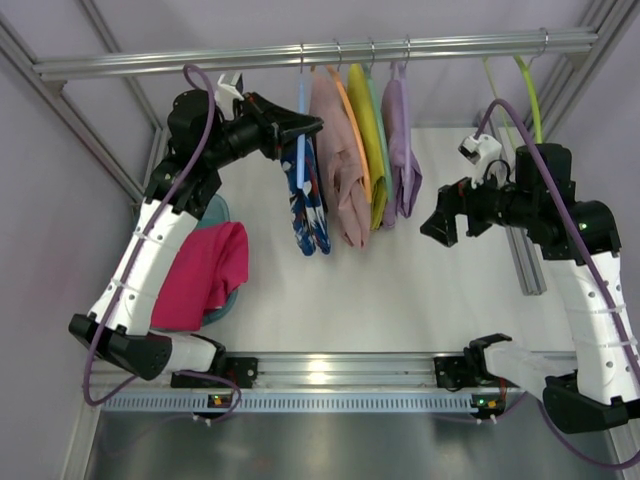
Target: Remove the trousers from the hanger
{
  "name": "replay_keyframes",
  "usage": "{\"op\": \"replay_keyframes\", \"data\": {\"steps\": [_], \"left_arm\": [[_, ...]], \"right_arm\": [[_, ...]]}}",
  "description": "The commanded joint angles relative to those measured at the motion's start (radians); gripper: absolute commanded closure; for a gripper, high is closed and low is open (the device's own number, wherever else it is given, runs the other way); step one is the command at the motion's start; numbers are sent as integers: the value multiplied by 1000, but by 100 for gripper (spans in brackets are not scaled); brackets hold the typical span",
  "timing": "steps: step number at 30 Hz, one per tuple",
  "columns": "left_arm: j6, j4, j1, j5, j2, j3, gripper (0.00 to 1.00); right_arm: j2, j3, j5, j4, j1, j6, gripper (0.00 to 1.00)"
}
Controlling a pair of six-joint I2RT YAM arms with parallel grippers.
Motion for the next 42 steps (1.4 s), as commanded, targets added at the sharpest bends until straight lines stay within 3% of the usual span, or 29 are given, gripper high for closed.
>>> {"op": "replay_keyframes", "data": {"steps": [1,11,19,33,42], "left_arm": [[15,418,23,-98,-16,136,100],[85,542,22,-136,-30,196,100],[104,542,22,-119,-50,222,100],[318,547,-21,-38,-307,-247,100],[480,587,-67,-7,-441,-508,100]], "right_arm": [[7,50,-5,37,14,1,1],[7,50,-14,40,14,3,0],[22,76,-40,45,14,13,0],[77,113,-122,203,48,152,1],[119,104,-96,469,144,300,1]]}}
